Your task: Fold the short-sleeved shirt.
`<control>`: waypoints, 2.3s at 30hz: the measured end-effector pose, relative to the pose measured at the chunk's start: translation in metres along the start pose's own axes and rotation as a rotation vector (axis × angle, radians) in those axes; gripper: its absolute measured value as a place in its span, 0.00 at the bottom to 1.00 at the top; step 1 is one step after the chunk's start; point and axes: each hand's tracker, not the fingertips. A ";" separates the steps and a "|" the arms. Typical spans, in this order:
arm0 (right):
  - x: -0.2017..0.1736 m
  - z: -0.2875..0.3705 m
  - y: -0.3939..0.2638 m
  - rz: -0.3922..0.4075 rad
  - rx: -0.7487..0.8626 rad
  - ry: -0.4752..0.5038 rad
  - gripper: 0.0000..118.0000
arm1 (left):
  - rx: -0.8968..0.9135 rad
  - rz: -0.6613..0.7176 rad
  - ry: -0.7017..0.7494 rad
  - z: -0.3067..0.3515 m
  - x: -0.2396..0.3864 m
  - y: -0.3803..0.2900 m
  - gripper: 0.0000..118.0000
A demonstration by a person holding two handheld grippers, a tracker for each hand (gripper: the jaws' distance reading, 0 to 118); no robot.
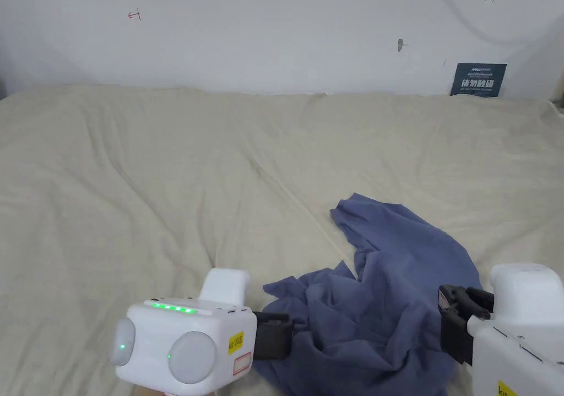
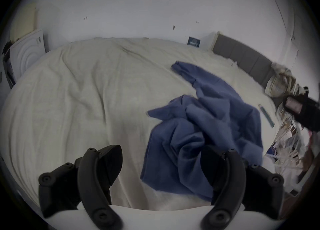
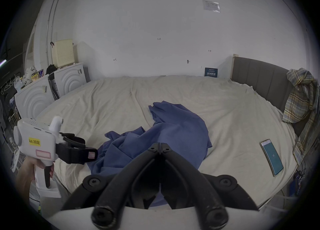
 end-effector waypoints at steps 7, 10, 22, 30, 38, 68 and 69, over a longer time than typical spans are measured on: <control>0.005 -0.008 -0.004 -0.006 -0.025 -0.013 0.00 | -0.021 -0.038 0.044 -0.012 0.013 -0.024 0.51; 0.007 -0.012 -0.003 -0.008 -0.037 -0.014 0.00 | 0.029 -0.051 0.067 -0.005 0.024 -0.017 0.04; 0.085 -0.085 0.065 -0.039 -0.079 0.012 0.02 | 0.033 -0.076 0.048 0.030 0.014 0.003 0.04; 0.131 -0.235 0.089 -0.056 -0.379 0.061 0.74 | 0.029 -0.065 0.053 0.034 0.015 0.004 0.04; 0.131 -0.300 0.074 -0.016 -0.548 0.011 0.70 | 0.009 -0.059 0.047 0.035 0.014 0.009 0.04; 0.174 -0.061 0.301 -0.087 -0.023 -0.089 0.01 | 0.441 0.004 0.293 0.162 -0.075 0.134 0.04; 0.180 -0.060 0.308 -0.115 -0.010 -0.073 0.01 | 0.466 0.024 0.275 0.167 -0.080 0.142 0.04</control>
